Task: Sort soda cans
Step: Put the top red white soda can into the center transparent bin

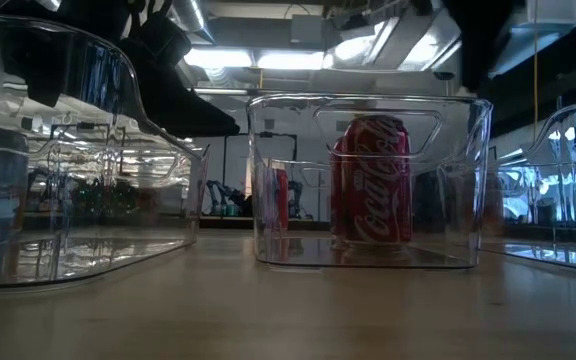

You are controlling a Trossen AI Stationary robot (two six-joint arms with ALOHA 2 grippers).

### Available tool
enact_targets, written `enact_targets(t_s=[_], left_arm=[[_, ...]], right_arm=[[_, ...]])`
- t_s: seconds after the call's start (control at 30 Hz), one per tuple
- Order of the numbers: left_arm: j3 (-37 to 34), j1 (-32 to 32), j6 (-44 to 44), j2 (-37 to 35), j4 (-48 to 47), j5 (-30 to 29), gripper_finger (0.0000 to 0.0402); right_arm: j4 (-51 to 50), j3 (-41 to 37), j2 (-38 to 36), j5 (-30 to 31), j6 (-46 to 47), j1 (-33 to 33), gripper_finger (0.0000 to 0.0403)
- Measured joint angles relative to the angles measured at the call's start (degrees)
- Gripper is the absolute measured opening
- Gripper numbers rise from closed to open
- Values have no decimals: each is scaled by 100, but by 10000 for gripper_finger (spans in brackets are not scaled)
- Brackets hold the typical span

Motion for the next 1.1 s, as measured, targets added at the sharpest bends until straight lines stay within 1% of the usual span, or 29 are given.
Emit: enact_targets(t_s=[0.1,0.23,0.33,0.4,0.57,0.73,0.87,0.97,1.03,1.1], left_arm=[[0,0,-20,1,-2,0,164],[0,0,-20,1,42,0,164],[0,0,-20,1,108,2,164],[0,0,-20,0,120,0,164],[0,0,-20,-1,118,0,164],[0,0,-20,-1,118,0,164],[0,-2,-20,1,116,0,164],[0,0,-16,1,114,0,164],[0,-2,-2,1,114,0,164],[0,-2,1,1,114,0,164]], right_arm=[[-207,-501,-588,-50,671,0,385],[-416,-995,-1242,-395,1501,0,386],[-479,-1286,-1599,-661,1809,0,386],[-576,-1444,-1757,-812,1856,0,386],[-665,-1823,-1999,-1187,1138,0,386],[-659,-2109,-2042,-1582,-62,0,386],[-651,-2271,-2044,-1764,-155,0,386],[-651,-2404,-2045,-2085,-156,0,386],[-661,-2515,-2045,-2151,-204,0,386],[-656,-2635,-2045,-2151,-456,0,386]])
